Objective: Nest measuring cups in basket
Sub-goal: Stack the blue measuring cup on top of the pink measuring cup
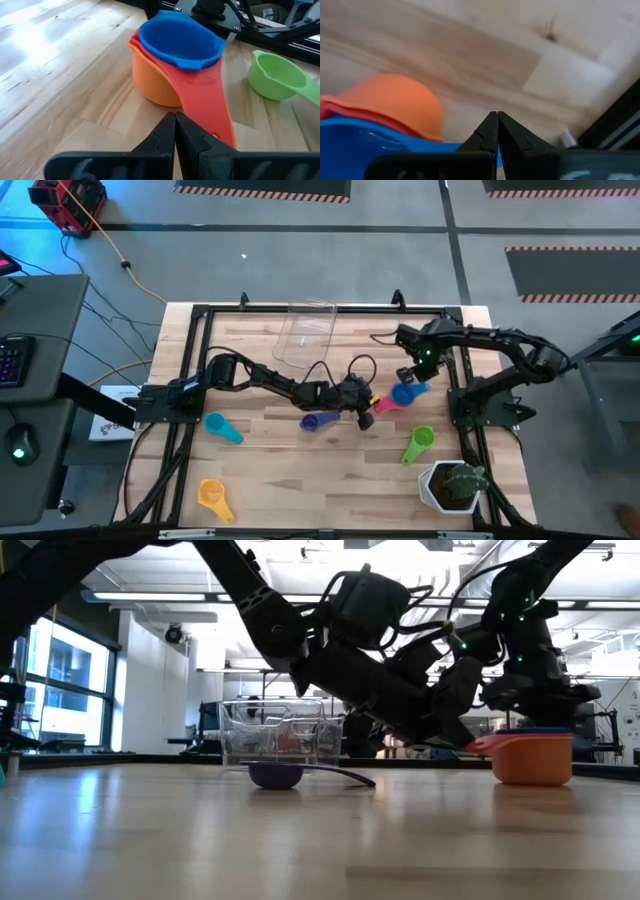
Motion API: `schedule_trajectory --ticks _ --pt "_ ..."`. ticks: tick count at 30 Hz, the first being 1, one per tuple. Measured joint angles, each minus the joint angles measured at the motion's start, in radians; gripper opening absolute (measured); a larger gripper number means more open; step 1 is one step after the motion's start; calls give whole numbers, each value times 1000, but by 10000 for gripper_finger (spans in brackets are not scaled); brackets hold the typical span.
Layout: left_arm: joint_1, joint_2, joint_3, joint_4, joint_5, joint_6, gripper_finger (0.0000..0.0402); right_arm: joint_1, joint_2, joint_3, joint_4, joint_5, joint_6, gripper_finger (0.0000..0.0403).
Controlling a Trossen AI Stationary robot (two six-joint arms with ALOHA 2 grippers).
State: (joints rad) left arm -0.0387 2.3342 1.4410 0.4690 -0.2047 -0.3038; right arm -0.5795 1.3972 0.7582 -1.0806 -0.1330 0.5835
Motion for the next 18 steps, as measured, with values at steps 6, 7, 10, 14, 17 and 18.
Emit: schedule_trajectory --ticks 6,7,10,14,17,18 --pt "-4 0 0 0 0 0 0 79 -3 -3 2 -18 46 0" --pt "-6 0 0 0 0 0 0 90 -8 -3 4 -26 50 0" --pt "-8 0 0 0 0 1 0 119 -36 -3 0 -43 75 0" --pt "-2 -1 0 -16 1 23 0 139 -118 -3 -16 -6 122 0" --pt "31 -37 -2 -96 22 27 1 134 -200 -3 -21 25 160 0" --pt "45 -54 0 -117 28 16 2 132 -228 -3 -23 28 170 0"
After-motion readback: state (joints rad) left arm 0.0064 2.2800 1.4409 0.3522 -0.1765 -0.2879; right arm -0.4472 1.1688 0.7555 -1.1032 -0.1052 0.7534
